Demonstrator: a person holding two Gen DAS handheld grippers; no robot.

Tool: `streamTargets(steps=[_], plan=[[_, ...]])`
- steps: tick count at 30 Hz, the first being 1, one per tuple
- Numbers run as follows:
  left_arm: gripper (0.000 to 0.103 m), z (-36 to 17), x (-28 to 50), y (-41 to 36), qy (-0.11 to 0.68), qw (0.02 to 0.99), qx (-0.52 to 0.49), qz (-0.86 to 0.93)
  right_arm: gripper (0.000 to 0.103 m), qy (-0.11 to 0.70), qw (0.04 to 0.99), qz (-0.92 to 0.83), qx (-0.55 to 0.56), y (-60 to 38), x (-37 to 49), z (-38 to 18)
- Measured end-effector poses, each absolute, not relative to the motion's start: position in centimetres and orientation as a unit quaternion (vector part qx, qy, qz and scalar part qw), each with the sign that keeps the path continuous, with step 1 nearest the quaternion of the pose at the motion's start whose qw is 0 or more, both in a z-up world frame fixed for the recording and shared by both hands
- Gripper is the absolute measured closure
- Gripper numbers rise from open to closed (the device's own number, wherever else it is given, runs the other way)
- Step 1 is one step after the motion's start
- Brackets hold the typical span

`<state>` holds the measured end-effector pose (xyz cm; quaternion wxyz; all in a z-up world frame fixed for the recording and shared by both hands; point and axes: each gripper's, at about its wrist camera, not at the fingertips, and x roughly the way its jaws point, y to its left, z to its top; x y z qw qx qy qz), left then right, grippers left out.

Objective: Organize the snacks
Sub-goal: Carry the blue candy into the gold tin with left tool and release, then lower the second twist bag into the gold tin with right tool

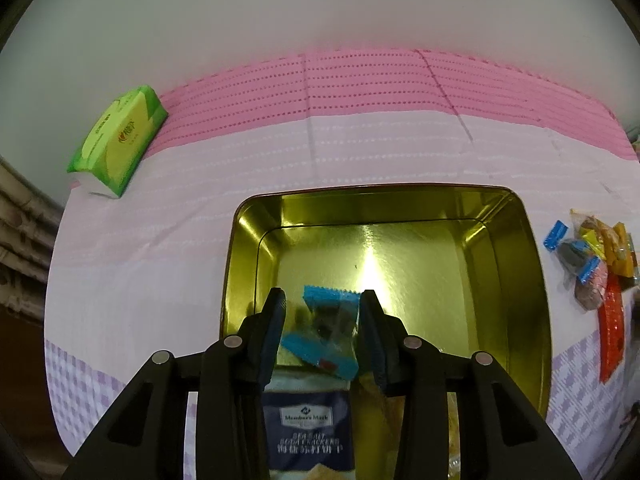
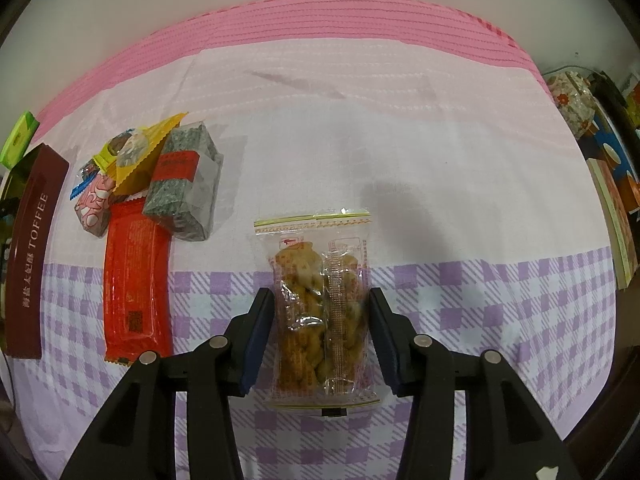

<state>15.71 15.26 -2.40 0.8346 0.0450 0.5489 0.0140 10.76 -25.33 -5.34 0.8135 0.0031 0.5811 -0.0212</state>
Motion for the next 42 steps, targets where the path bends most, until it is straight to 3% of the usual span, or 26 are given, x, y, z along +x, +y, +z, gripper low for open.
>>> streamTargets(steps=[9,16,29,42], plan=[[0.055,0.2,12.7,15.3,0.505,0.861,0.052,0.032,0.067,0.573,0.819,-0.034,0.004,-24.7,10.2,-5.2],[0.042,2.6,9.1,16.5,0.446,0.888,0.057,0.093,0.068,0.529,0.848,-0.038,0.008,-21.8,9.0,-2.2],[0.036,3.0,3.8,22.6,0.444,0.883,-0.006,0.153,0.067,0.5,0.857,0.123,0.02,-6.6,8.5,3.3],[0.034,1.9,2.2,26.6,0.465,0.866,-0.079,0.165,0.067,0.523,0.827,0.204,-0.032,4.8,8.1,1.4]])
